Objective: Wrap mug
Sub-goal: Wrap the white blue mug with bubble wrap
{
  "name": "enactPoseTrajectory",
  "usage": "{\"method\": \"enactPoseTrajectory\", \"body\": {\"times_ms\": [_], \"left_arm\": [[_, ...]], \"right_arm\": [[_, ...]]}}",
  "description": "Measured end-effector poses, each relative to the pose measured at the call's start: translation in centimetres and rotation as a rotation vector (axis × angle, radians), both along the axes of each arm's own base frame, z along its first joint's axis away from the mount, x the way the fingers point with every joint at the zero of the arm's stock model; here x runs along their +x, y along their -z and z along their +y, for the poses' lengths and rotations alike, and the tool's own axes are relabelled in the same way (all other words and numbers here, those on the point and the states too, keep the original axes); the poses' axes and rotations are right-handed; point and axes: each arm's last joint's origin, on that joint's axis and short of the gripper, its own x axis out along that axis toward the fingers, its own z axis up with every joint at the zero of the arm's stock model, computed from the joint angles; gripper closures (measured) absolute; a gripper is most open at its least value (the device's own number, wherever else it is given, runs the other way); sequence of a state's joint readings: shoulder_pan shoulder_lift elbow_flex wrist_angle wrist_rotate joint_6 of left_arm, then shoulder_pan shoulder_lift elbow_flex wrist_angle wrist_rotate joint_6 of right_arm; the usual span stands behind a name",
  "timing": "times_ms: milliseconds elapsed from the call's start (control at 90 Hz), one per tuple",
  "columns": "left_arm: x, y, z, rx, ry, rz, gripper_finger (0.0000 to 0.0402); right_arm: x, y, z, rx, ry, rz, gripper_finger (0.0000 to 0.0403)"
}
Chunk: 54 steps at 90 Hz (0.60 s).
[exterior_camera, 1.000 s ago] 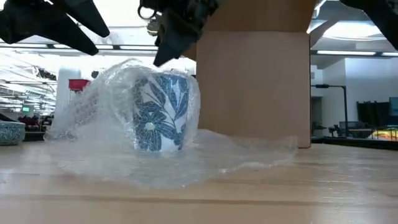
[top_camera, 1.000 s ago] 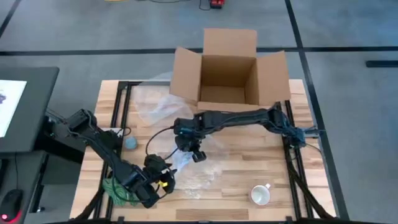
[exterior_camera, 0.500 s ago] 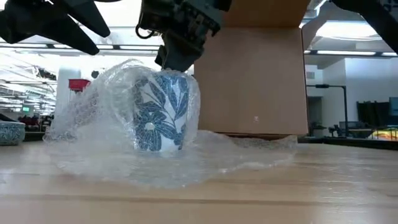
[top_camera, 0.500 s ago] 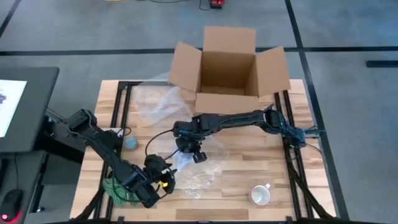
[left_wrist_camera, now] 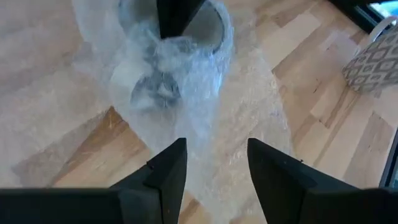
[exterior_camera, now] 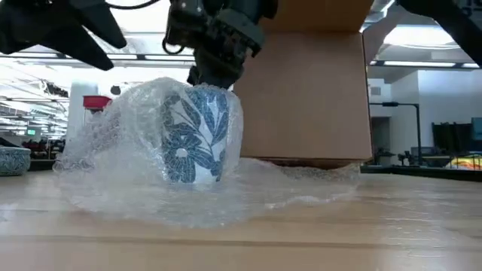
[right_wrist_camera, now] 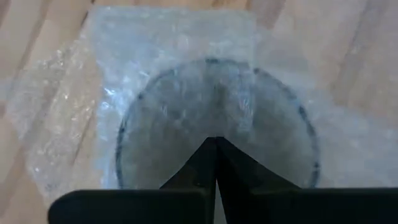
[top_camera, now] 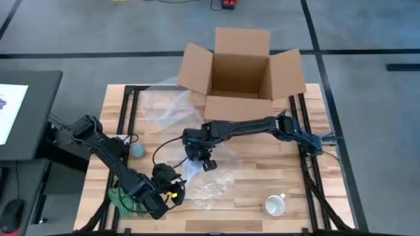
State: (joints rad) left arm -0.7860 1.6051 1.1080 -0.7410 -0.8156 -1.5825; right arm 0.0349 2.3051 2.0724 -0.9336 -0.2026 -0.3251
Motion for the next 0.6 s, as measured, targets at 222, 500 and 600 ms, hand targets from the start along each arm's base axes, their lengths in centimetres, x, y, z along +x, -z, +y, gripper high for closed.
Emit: {"method": "enactPoseTrajectory", "body": {"times_ms": [222, 500, 600], "left_arm": [[-0.4, 0.2, -0.7, -0.093, 0.055, 0.079, 0.0254], [-1.2, 0.0, -1.7, -0.079, 0.097, 0.057, 0.0254], [-1.3, -0.1, -1.8, -0.046, 0.100, 0.034, 0.0254]], "right_arm": [[-0.2, 1.0, 0.2, -0.017, -0.048, 0.054, 0.0403], [-0.7, 0.6, 1.3, -0.024, -0.095, 0.066, 0.0403], [-1.2, 0.3, 2.1, -0.034, -0.137, 0.097, 0.0403]]}}
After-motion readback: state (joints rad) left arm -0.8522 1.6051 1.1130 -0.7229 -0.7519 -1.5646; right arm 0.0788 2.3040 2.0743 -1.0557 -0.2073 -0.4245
